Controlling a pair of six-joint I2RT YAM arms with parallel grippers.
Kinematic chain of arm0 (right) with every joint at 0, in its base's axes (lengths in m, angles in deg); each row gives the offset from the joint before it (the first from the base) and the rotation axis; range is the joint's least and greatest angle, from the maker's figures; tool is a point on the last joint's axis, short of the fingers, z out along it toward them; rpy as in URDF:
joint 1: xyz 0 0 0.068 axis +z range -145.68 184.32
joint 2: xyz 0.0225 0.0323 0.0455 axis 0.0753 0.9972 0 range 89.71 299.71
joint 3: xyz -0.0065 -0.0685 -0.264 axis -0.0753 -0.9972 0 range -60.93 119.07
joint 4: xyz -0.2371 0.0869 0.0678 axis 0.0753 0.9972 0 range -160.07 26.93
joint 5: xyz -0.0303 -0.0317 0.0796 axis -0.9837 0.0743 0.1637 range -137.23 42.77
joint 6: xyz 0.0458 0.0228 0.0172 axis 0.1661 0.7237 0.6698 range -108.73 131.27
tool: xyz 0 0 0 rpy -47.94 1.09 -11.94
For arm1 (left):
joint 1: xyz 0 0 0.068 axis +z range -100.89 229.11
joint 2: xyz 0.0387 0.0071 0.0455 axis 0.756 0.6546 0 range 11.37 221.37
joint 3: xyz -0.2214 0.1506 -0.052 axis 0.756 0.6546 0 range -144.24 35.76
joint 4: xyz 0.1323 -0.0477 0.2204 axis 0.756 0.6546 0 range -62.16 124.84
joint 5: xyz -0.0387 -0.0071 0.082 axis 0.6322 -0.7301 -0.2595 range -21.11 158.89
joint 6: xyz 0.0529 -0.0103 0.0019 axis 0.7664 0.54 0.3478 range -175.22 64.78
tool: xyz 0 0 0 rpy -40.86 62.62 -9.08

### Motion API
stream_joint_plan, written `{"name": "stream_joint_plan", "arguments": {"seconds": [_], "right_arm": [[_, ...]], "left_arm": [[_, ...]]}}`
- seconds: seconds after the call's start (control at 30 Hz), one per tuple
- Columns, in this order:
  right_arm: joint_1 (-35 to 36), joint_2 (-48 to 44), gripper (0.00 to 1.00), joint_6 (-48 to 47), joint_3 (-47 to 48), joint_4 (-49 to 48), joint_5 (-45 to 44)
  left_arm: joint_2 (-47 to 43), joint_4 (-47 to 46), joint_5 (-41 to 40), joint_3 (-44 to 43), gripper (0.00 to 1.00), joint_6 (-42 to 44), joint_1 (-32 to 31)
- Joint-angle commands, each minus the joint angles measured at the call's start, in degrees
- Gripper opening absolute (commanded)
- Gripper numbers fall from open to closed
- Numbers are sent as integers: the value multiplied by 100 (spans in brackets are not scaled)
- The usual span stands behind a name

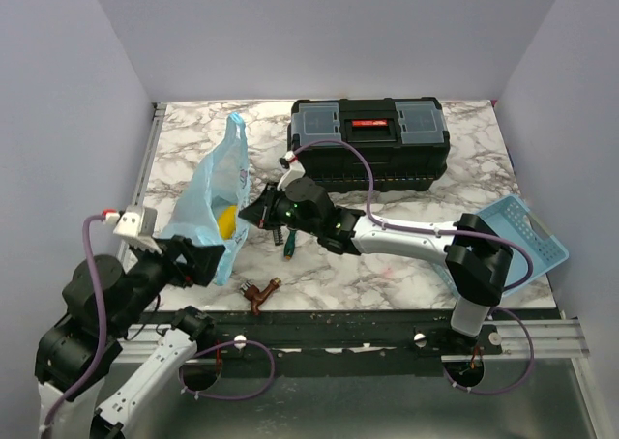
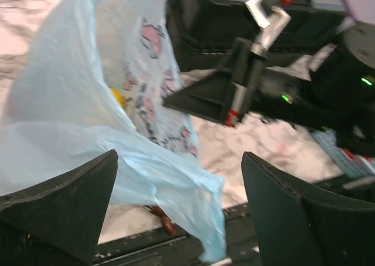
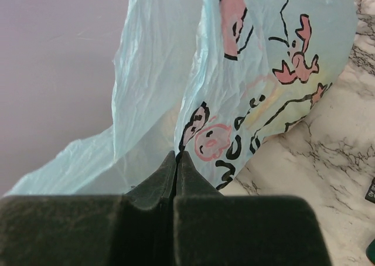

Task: Take the fake fruits out of the plastic bag
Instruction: Adjust the plastic bag at the center of the board.

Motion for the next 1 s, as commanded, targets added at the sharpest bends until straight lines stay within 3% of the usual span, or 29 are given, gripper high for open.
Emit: {"name": "stream_joint_plan", "arguments": {"seconds": [0.0,0.17,0.27,0.53,0.63,0.7,0.87,0.97], "right_arm": [[33,-258,1,-133,-291,-188,-54],[30,-511,1,-151,-583,-195,-186],[38,-571,1,-170,-659,-128,-234],[37,-611,1,-221,-693,-63,-249],[38,-626,1,-251,-745,-21,-291],[33,-661,1,-277,-789,0,-309],[35,-799,1,-408,-951,122,-547],[38,-851,1,-484,-1043,328,-900]], "left_arm": [[815,-230,-1725,159,88,490,-33],[1254,-1447,-2657,920,98,580,-25],[1635,-1976,-2957,1205,99,859,-13],[2793,-2128,-3206,1422,99,635,128],[2952,-2362,-3238,1665,94,715,165],[3026,-2480,-3403,1801,87,739,204],[2923,-2793,-3543,1969,45,798,325],[2575,-3148,-3408,2140,28,1021,362]]}}
